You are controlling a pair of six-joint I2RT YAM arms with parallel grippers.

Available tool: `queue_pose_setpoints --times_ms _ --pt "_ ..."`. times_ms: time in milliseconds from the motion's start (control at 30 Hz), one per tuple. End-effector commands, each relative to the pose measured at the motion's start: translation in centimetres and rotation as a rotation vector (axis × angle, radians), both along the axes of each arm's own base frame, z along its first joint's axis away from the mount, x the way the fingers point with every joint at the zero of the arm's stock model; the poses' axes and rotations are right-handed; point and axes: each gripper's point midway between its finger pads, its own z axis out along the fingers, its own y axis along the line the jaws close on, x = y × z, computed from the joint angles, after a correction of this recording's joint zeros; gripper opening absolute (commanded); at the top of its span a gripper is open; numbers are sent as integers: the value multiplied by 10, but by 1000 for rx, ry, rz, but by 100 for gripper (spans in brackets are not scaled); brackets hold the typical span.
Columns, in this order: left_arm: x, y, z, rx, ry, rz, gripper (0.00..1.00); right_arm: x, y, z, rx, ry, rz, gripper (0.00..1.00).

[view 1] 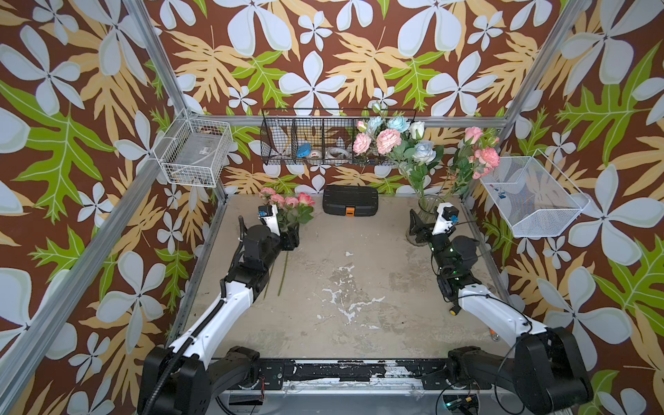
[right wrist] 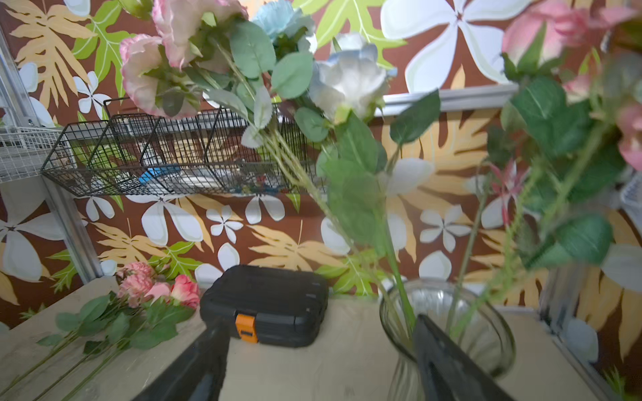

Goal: Pick out pink flowers from the vase
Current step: Place the flower at the center of the board.

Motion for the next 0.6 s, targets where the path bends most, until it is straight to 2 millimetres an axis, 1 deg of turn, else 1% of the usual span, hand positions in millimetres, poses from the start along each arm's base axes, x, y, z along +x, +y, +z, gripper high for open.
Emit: queue_pose_setpoints --times_ms 0,67,100,200,300,433,567 --pt "-41 -55 36 -150 -165 -289 77 18 17 -5 -216 -1 73 81" --pt "-59 -76 31 -174 -172 -382 77 27 21 -1 -273 -32 76 81" --pt "-65 -84 28 -177 -170 -416 77 31 21 -1 -292 -42 76 81" --pt "-73 -97 15 -182 -148 -477 78 47 25 2 -345 -56 70 77" --pt "-72 -103 8 -177 -127 -503 77 62 23 7 -362 -66 40 76" --pt "-69 -105 6 -155 -128 -509 78 80 22 6 -391 -51 14 74" --pt "-68 -106 7 -146 -135 -509 77 85 15 9 -395 -66 -28 73"
